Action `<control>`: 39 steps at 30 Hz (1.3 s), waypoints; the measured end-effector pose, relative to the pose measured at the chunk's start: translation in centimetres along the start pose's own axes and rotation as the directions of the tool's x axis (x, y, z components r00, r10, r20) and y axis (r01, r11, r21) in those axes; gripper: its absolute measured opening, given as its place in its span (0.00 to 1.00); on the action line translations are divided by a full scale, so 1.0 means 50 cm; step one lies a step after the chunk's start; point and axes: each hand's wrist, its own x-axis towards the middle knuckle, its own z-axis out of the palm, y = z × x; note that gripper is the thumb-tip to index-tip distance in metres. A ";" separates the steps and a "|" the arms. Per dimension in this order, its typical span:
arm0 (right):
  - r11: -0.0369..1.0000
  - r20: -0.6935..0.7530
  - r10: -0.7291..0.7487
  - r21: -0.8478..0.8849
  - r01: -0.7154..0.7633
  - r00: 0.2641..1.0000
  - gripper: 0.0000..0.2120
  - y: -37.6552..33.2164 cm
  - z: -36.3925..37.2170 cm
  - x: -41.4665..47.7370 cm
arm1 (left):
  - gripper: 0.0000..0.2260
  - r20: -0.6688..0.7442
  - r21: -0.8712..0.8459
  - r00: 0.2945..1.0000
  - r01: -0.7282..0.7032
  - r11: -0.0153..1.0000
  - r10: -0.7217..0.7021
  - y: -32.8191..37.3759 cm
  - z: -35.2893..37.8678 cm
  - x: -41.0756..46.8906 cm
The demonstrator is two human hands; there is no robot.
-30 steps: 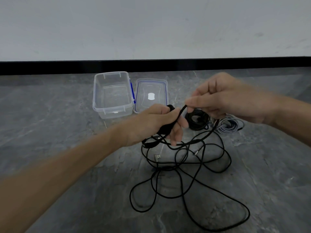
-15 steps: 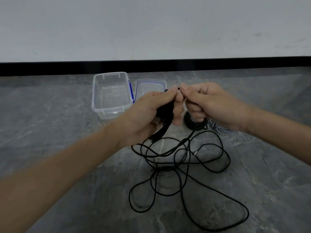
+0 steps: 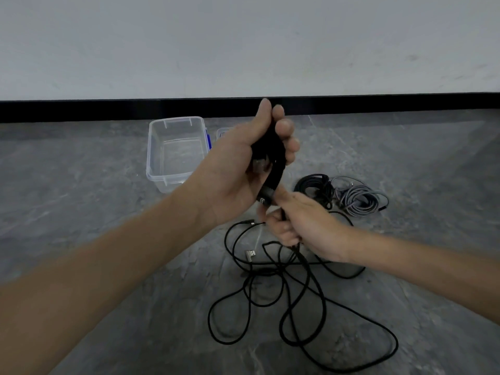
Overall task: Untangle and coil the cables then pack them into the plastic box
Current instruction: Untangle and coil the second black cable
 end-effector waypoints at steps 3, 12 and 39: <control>0.996 0.044 0.042 -0.077 -0.039 0.998 0.26 0.029 0.020 -0.013 | 0.12 -0.050 0.022 0.993 -0.105 0.994 0.105 0.018 -0.008 0.012; 0.790 0.087 -0.157 -0.586 0.178 0.984 0.22 0.013 0.054 -0.052 | 0.11 -0.117 0.670 0.904 -0.234 0.705 0.411 -0.030 -0.065 0.031; 0.500 0.147 -0.085 -0.849 0.170 0.985 0.23 -0.051 0.060 -0.104 | 0.12 -0.213 0.472 0.962 -0.051 0.880 0.170 -0.073 -0.121 0.015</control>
